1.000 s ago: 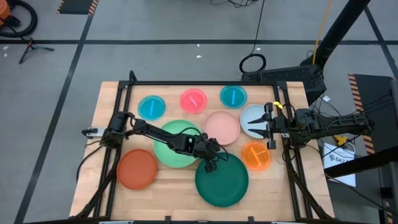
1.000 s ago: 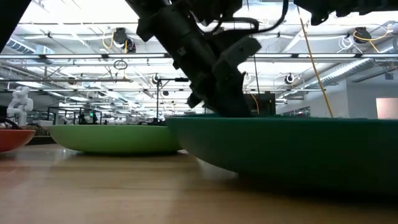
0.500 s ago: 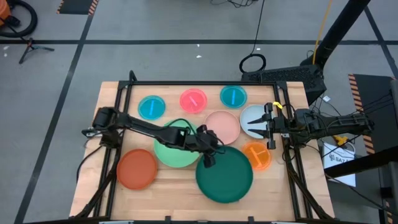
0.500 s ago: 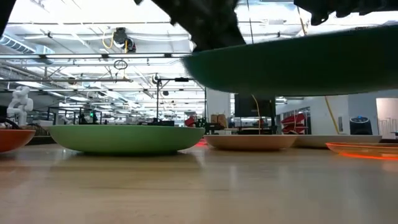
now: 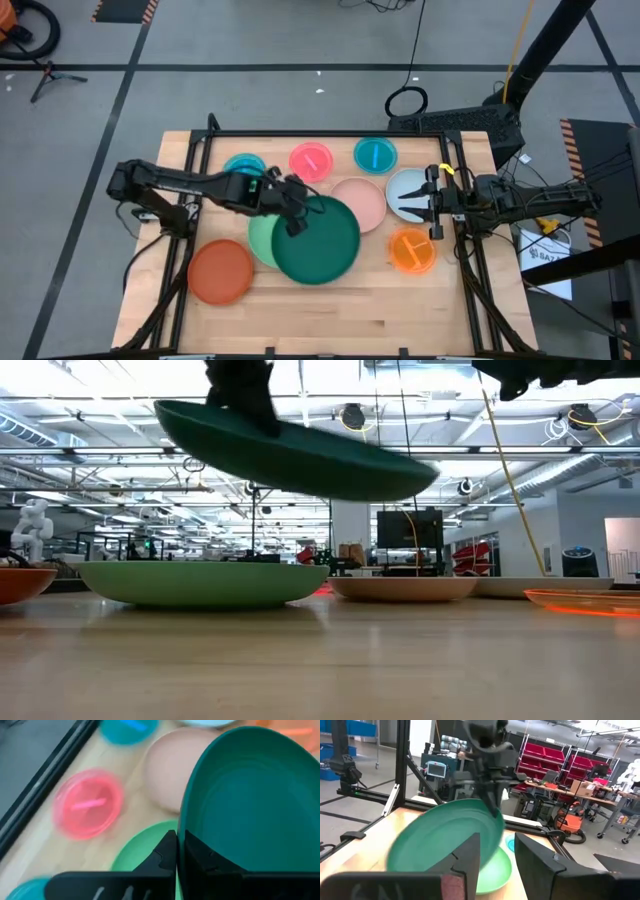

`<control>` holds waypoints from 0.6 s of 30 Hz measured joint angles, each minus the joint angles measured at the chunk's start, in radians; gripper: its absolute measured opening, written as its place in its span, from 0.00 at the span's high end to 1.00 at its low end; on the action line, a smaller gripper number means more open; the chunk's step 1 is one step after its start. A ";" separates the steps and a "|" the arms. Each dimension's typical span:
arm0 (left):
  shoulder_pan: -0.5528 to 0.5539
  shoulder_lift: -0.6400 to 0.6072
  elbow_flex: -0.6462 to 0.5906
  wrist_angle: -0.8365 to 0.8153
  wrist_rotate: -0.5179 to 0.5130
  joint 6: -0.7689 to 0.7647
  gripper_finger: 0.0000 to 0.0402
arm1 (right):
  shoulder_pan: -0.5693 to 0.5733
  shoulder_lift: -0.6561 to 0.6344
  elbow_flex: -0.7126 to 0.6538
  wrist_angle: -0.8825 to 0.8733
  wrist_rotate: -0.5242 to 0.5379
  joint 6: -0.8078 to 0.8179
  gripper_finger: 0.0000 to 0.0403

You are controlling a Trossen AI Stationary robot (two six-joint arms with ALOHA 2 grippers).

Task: Stack plastic plates
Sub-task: Stack the green plate on top of the light green plate

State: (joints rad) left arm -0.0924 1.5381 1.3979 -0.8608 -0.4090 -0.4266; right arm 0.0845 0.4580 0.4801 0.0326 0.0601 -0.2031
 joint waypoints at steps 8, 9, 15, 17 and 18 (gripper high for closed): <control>0.111 0.010 0.000 -0.204 -0.004 -0.003 0.97 | 0.000 0.000 0.000 -0.008 0.001 0.000 0.72; 0.123 0.015 0.000 -0.209 -0.004 -0.004 0.97 | 0.000 0.000 0.000 -0.008 0.002 0.000 0.72; 0.157 0.014 0.000 -0.239 0.001 0.002 0.97 | 0.000 0.000 0.000 -0.009 0.020 0.000 0.72; 0.161 0.016 0.000 -0.254 0.009 -0.002 0.97 | 0.000 0.000 0.000 -0.018 0.025 0.000 0.72; 0.161 0.015 0.000 -0.257 0.009 -0.001 0.96 | 0.000 0.000 0.000 -0.021 0.025 0.000 0.72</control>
State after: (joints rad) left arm 0.0689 1.5535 1.3979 -1.1174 -0.4004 -0.4278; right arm 0.0845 0.4580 0.4801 0.0114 0.0853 -0.2031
